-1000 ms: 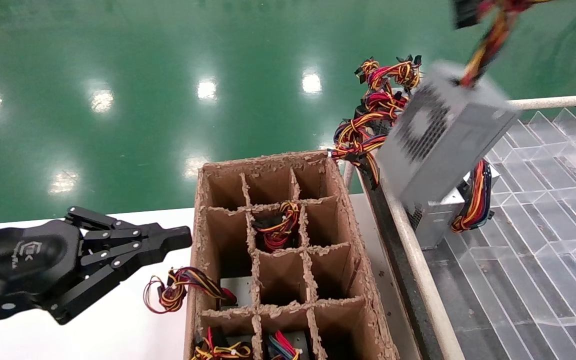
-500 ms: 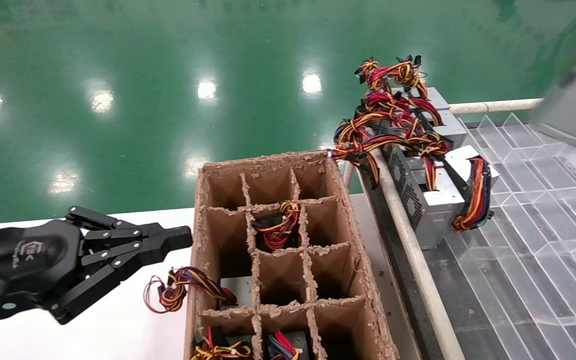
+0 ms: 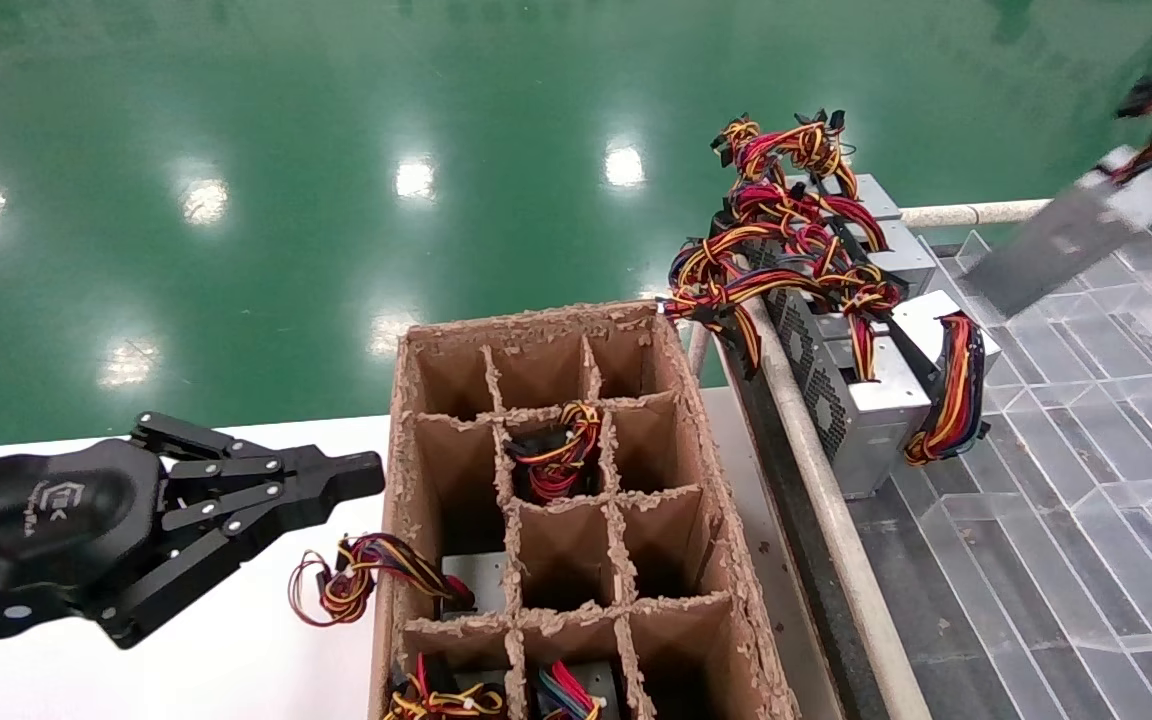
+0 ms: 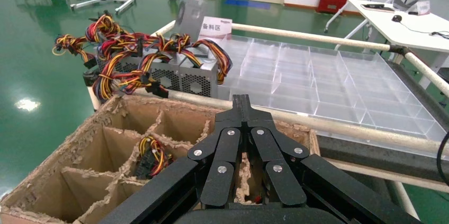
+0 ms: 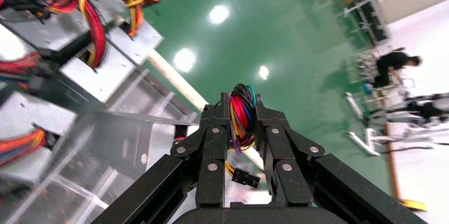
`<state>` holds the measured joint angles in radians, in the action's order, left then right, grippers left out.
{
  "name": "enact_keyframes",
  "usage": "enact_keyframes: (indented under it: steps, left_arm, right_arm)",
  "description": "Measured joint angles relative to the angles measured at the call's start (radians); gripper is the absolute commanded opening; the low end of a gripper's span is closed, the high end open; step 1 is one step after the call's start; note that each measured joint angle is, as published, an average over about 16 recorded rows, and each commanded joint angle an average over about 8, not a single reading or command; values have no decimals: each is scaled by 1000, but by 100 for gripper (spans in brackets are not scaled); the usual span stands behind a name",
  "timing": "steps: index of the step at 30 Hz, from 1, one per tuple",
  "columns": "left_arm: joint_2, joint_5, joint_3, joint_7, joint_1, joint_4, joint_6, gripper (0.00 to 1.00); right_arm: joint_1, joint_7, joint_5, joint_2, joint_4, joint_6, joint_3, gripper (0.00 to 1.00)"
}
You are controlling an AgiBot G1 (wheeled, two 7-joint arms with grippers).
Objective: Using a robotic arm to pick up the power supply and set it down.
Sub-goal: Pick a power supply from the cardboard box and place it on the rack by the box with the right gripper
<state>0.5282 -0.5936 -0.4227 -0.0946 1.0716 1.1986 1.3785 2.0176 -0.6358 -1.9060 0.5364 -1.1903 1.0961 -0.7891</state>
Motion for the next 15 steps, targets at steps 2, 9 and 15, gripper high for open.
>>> enact_keyframes:
  steps: [2,9,15]
  left_arm:
    - [0,0,0,0,0,0,0,0]
    - [0,0,0,0,0,0,0,0]
    - [0,0,0,0,0,0,0,0]
  right_arm:
    - [-18,23,4,28,43,-29,-6,0]
    - [-53,136,42,136,219,-112,-16,0]
    - [-61,258,87,235,381,-172,-12,0]
